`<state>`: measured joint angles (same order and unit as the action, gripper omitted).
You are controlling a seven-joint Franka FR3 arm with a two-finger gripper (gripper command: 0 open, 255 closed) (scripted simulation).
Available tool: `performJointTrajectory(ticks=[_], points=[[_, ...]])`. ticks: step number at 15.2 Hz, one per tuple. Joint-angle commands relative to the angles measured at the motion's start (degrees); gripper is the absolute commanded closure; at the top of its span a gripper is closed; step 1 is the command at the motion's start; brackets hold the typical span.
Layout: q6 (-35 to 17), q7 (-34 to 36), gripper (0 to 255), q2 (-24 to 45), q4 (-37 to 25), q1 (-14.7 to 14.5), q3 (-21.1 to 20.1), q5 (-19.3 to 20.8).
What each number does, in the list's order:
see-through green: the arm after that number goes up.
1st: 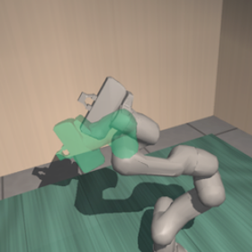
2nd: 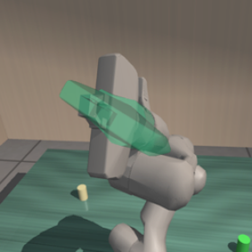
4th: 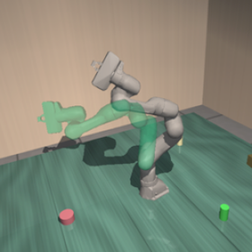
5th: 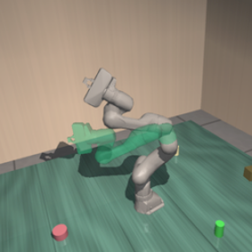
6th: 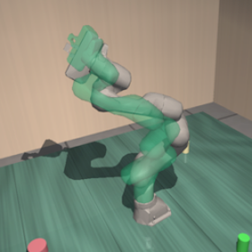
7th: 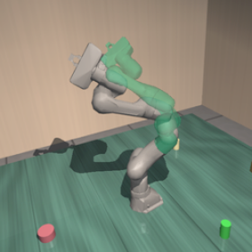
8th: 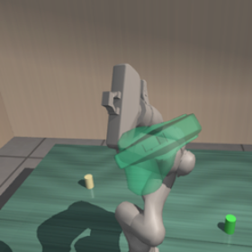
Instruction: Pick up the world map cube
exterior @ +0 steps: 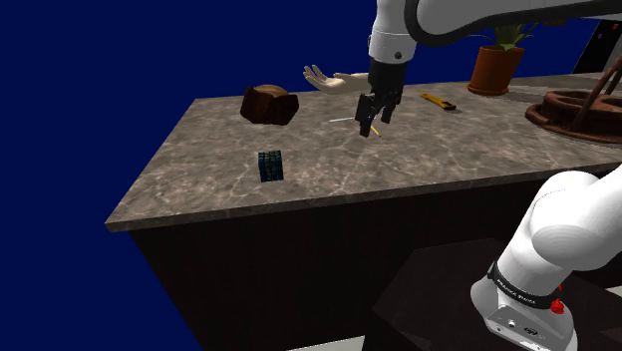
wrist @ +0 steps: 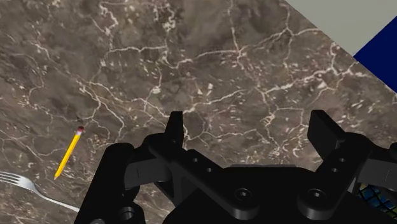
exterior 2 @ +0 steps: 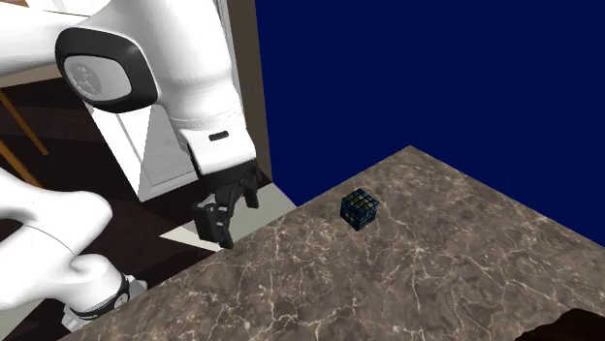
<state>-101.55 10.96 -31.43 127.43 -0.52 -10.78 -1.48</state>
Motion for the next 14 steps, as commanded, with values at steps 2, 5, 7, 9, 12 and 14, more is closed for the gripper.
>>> performJointTrajectory(ticks=[2,5,7,9,12,14], points=[[-0.53,4.03,0,5.78,-4.32,-0.17,-2.70,-0.59],[-1.30,7.95,0,12.21,-9.01,-0.24,-5.21,-0.45],[-1.56,10.61,0,16.67,-12.51,-0.34,-6.77,-0.01],[-1.61,13.31,0,21.28,-16.33,-0.56,-8.21,0.71],[-1.21,17.37,0,28.48,-22.72,-1.24,-10.06,2.29],[-0.59,20.03,0,33.49,-27.49,-2.01,-11.03,3.61]])
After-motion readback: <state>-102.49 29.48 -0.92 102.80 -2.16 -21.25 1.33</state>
